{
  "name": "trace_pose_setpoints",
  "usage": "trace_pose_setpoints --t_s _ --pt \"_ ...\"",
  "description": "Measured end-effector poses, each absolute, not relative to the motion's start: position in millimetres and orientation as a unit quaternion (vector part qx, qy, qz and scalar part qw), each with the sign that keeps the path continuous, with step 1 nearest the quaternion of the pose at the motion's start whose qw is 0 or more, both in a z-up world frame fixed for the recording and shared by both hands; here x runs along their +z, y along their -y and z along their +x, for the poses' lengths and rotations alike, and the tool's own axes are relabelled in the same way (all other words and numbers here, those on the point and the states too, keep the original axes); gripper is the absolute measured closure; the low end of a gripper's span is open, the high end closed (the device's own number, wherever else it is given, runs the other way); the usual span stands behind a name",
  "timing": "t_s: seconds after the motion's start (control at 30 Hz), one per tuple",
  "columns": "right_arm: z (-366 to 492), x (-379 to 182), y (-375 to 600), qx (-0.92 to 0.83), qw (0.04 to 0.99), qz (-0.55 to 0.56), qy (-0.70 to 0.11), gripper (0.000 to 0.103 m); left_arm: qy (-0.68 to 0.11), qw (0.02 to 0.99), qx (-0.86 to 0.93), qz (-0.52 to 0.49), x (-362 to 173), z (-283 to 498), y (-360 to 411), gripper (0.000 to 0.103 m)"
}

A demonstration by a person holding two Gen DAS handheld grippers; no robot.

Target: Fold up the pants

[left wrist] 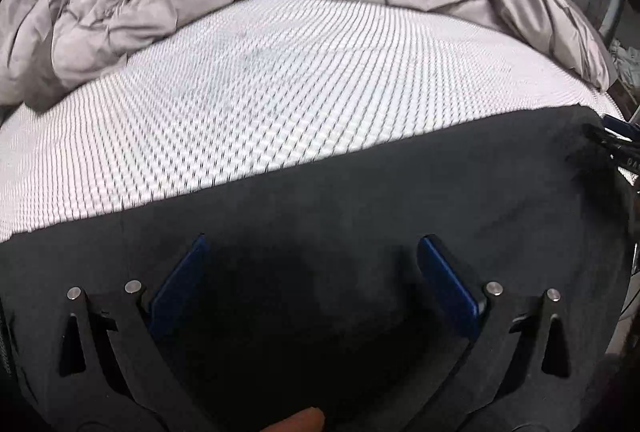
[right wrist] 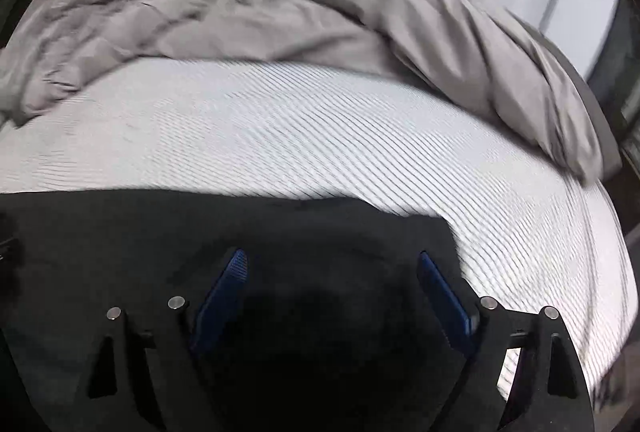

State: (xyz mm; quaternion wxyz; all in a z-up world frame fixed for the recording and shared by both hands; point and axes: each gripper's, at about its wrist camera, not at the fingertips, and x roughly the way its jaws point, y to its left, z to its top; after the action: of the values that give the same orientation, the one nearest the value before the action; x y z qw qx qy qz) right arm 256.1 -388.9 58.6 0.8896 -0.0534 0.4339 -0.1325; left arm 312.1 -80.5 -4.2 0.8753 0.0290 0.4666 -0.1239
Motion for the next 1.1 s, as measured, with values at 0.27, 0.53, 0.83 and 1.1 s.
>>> trace_pose_setpoints --t_s 0.27,0.53,0.83,1.1 --pt "306 6 308 -0.081 0.864 -0.121 -0.482 0.035 -0.493 0.863 -0.107 0.015 -23 331 75 0.001" --pt "276 34 350 -0.169 0.864 -0.067 -0.469 0.034 -0.475 0.875 -0.094 0.006 -7 310 52 0.001" --pt "165 32 332 -0.042 0.873 -0.077 -0.480 0.024 -0.453 0.857 -0.236 0.061 9 216 122 0.001" --pt "96 50 370 -0.094 0.881 -0.067 -0.458 0.023 -0.469 0.852 -0.215 0.090 -7 207 124 0.000"
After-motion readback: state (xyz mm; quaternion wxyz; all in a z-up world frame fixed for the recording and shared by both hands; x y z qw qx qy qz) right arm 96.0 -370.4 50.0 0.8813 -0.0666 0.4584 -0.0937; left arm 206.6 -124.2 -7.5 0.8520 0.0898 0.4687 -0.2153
